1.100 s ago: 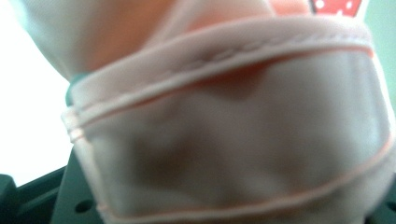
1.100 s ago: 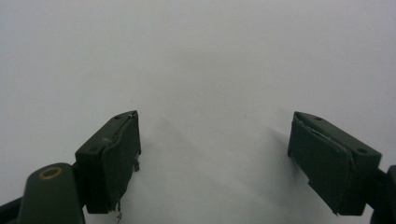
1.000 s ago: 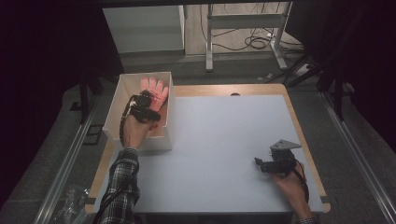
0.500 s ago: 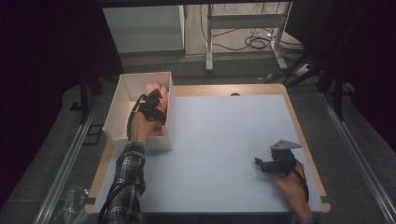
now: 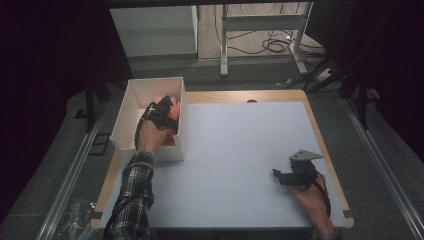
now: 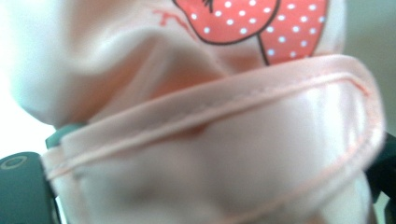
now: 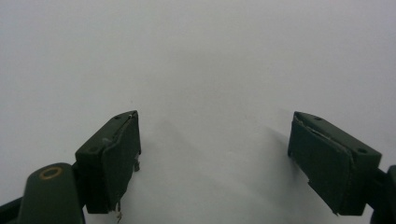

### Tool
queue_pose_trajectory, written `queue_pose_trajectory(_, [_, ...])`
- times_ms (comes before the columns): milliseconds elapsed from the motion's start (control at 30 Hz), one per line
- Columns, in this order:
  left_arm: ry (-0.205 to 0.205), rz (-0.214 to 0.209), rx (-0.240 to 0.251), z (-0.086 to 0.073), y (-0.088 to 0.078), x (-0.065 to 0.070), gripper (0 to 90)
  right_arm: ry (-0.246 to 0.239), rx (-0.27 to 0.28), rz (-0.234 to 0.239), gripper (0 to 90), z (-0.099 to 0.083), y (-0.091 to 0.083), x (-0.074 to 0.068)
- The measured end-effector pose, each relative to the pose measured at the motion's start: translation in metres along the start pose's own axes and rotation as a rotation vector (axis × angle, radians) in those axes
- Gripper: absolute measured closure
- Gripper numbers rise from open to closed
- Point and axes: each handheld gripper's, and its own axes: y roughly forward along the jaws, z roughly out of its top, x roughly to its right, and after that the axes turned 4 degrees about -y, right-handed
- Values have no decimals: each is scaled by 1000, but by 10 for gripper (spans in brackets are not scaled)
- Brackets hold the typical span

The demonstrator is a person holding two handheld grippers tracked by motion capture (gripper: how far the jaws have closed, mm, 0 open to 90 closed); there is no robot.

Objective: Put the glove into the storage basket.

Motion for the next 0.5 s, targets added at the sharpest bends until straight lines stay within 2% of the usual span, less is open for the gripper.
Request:
queue_pose_trajectory(200, [16, -24, 30, -3, -8, -1, 76, 0, 0, 0, 174, 0, 0, 0])
queue_pose_trajectory(267, [23, -52, 60, -7, -13, -2, 70, -1, 0, -1, 174, 0, 0, 0])
queue_pose_trajectory(367, [39, -53, 68, -8, -16, -3, 66, -1, 0, -1, 174, 0, 0, 0])
queue_pose_trajectory(467, [57, -48, 93, -12, -20, -3, 54, -2, 1, -2, 174, 0, 0, 0])
queue_pose_trajectory(500, [52, -55, 109, -13, -22, -3, 53, -2, 1, -2, 174, 0, 0, 0])
